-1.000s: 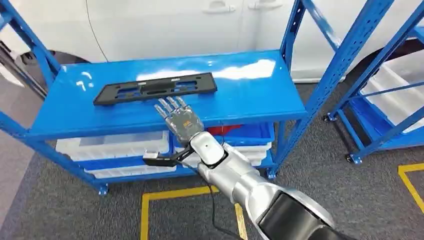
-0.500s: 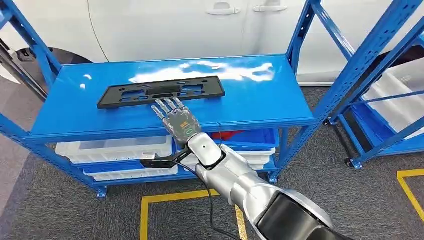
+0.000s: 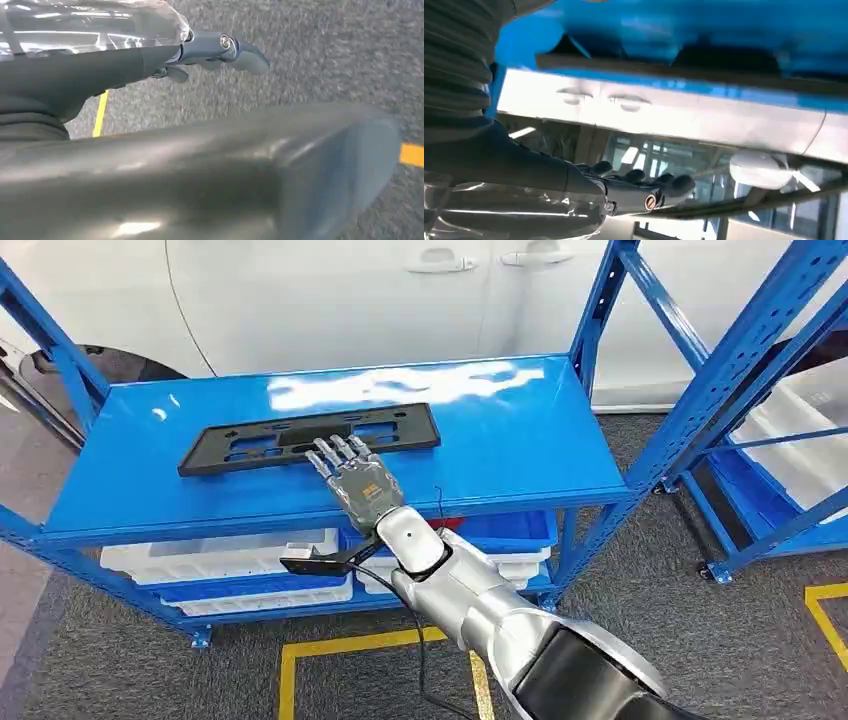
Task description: Take the parts from the cabinet and place them on the table.
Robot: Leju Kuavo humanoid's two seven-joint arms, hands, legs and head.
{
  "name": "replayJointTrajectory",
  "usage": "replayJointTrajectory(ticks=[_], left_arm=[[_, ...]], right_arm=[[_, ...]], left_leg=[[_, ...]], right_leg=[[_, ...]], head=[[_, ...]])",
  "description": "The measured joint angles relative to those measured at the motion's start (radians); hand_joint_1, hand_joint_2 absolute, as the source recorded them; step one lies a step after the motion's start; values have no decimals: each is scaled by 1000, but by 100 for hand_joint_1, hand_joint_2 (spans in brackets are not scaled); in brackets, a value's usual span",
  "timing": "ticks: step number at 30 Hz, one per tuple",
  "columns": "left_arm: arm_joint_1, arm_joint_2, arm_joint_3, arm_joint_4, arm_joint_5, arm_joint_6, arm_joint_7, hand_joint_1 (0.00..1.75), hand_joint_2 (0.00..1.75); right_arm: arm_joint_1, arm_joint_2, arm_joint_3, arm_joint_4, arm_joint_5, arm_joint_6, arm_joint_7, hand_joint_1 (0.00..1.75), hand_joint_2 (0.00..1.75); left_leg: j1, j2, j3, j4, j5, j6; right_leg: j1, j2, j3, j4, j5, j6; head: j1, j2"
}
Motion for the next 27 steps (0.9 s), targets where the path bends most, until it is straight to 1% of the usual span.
replayJointTrajectory(ticks=[1, 2, 3, 4, 5, 6, 7, 8, 9, 10, 11, 12, 13, 14, 15, 16, 17, 18, 19, 20, 21, 22, 23, 24, 25, 26, 27], left_arm=[[0, 0, 0, 0, 0, 0, 0, 0, 0], [0, 2, 0, 0, 0, 0, 0, 0, 0], [3, 2, 0, 0, 0, 0, 0, 0, 0], [5, 2, 0, 0, 0, 0, 0, 0, 0], [6, 2, 0, 0, 0, 0, 0, 0, 0], [6, 2, 0, 0, 0, 0, 0, 0, 0], [5, 2, 0, 0, 0, 0, 0, 0, 0], [6, 3, 0, 0, 0, 0, 0, 0, 0], [6, 2, 0, 1, 0, 0, 0, 0, 0], [4, 2, 0, 0, 0, 0, -1, 0, 0], [3, 2, 0, 1, 0, 0, -1, 0, 0], [5, 2, 0, 1, 0, 0, -2, 0, 0], [6, 2, 0, 1, 1, -1, -2, 0, 0], [6, 1, 0, 1, 1, -1, -2, 0, 0], [5, 1, 0, 1, 1, -1, -3, 0, 0], [3, 1, 0, 1, 2, -1, -4, 0, 0], [3, 1, 0, 1, 2, -1, -4, 0, 0], [4, 1, 0, 1, 2, -1, -4, 0, 0], [5, 1, 0, 1, 2, -1, -3, 0, 0], [6, 1, 0, 1, 3, 0, -3, 0, 0], [6, 1, 1, 1, 4, 1, -3, 0, 0], [5, 1, 1, 1, 4, 1, -3, 0, 0], [5, 0, 1, 1, 5, 1, -3, 0, 0], [6, -3, 1, 1, 5, 1, -3, 0, 0], [4, -6, 2, 2, 6, 2, -4, 0, 0], [3, -6, 3, 2, 7, 3, -3, 0, 0], [4, -6, 3, 2, 7, 3, -4, 0, 0]], right_arm=[[-2, 0, 0, 0, 1, 0, 0, 0, 175], [0, 0, 0, 0, 2, 0, 0, 0, 175], [5, 0, 0, 0, 3, 0, 0, 0, 175], [8, 0, 0, 0, 3, 0, 0, 0, 175], [9, 0, 0, 0, 3, 1, -2, 0, 175], [10, 0, 0, 0, 3, 1, -3, 0, 175], [9, 1, 0, -1, 3, 1, -4, 0, 175], [9, 1, 0, -3, 3, 2, -5, 0, 175], [8, 0, 0, -2, 3, 4, -6, 0, 175], [7, 0, 0, -3, 3, 8, -8, 0, 175], [9, 0, 0, -4, 6, 9, -11, 0, 175], [11, 0, 1, -5, 8, 9, -12, 0, 175], [10, 0, 1, -5, 12, 11, -14, 0, 175], [11, 0, 2, -7, 15, 14, -15, 0, 175], [9, 0, 5, -10, 18, 17, -16, 0, 175], [8, 0, 8, -11, 18, 19, -15, 0, 175], [12, 0, 10, -10, 19, 23, -15, 0, 175], [18, 0, 12, -10, 20, 27, -16, 0, 175], [25, 0, 16, -10, 21, 31, -16, 0, 175], [30, 0, 22, -10, 21, 40, -16, 0, 175], [33, 0, 31, -10, 21, 47, -17, 0, 175], [34, 0, 39, -11, 21, 53, -19, 0, 175], [34, 0, 49, -13, 21, 61, -21, 0, 175], [34, 0, 56, -13, 21, 65, -22, 0, 175], [35, -1, 70, -13, 21, 74, -24, 0, 175], [37, 0, 81, -16, 21, 77, -25, 0, 175], [41, 0, 90, -19, 21, 80, -26, 0, 175]], left_leg=[[2, 0, -43, 78, -31, -5], [4, 0, -94, 163, -57, -10], [5, 0, -143, 236, -75, -14], [5, 0, -174, 268, -69, -15], [6, 0, -180, 252, -36, -16], [7, 0, -165, 194, 14, -16], [8, 1, -132, 104, 77, -14], [7, 2, -95, 7, 135, -13], [2, 2, -78, -16, 123, -8], [-2, 1, -69, -47, 112, 2], [-2, 1, -74, -40, 109, 11], [-2, 1, -75, -42, 104, 18], [-1, -1, -70, -45, 101, 25], [3, -2, -58, -51, 99, 31], [2, -2, -51, -52, 95, 37], [2, -2, -47, -52, 90, 43], [1, -2, -43, -52, 84, 46], [-1, -2, -38, -52, 78, 47], [-2, -3, -31, -52, 71, 47], [-3, -3, -20, -52, 64, 47], [-5, -5, -6, -52, 55, 47], [-7, -6, 9, -52, 46, 47], [-10, -6, 22, -52, 37, 46], [-8, -6, 26, -54, 29, 44], [-10, -8, 30, -53, 24, 36], [-8, -7, 27, -55, 19, 28], [-7, -6, 38, -50, 23, 23]], right_leg=[[0, -2, 7, 0, -5, -2], [1, -2, 14, 0, -13, -3], [1, -2, 21, 0, -20, -4], [1, -1, 28, 1, -27, -3], [1, 0, 38, 2, -35, -2], [0, 1, 49, 2, -44, 1], [-1, 1, 64, 3, -54, 4], [-2, 0, 79, 3, -66, 9], [4, 0, 82, 3, -75, 16], [6, 2, 77, 6, -78, 21], [5, 2, 76, 1, -77, 25], [6, 2, 76, 8, -74, 29], [6, 1, 80, 7, -79, 36], [4, 0, 76, 22, -85, 41], [2, -1, 56, 65, -92, 43], [2, -1, 12, 139, -117, 45], [2, -1, -42, 222, -150, 47], [2, -1, -94, 295, -178, 49], [2, -1, -129, 335, -183, 49], [2, -1, -143, 328, -158, 47], [3, -1, -133, 276, -108, 42], [4, -1, -104, 191, -44, 34], [8, -1, -73, 99, 18, 24], [14, -2, -58, 40, 46, 12], [20, -1, -52, 32, 10, 10], [20, 0, -45, 20, 17, 10], [21, 2, -43, 8, 21, 7]], head=[[0, 0], [0, 0], [0, 0], [0, 0], [0, 0], [0, 0], [0, 0], [0, 0], [1, 0], [0, 0], [0, 0], [0, 0], [0, 0], [1, 0], [0, 0], [1, 0], [1, 0], [1, 0], [0, 0], [1, 0], [1, 0], [1, 0], [1, 0], [1, 0], [1, 0], [1, 0], [2, 0]])
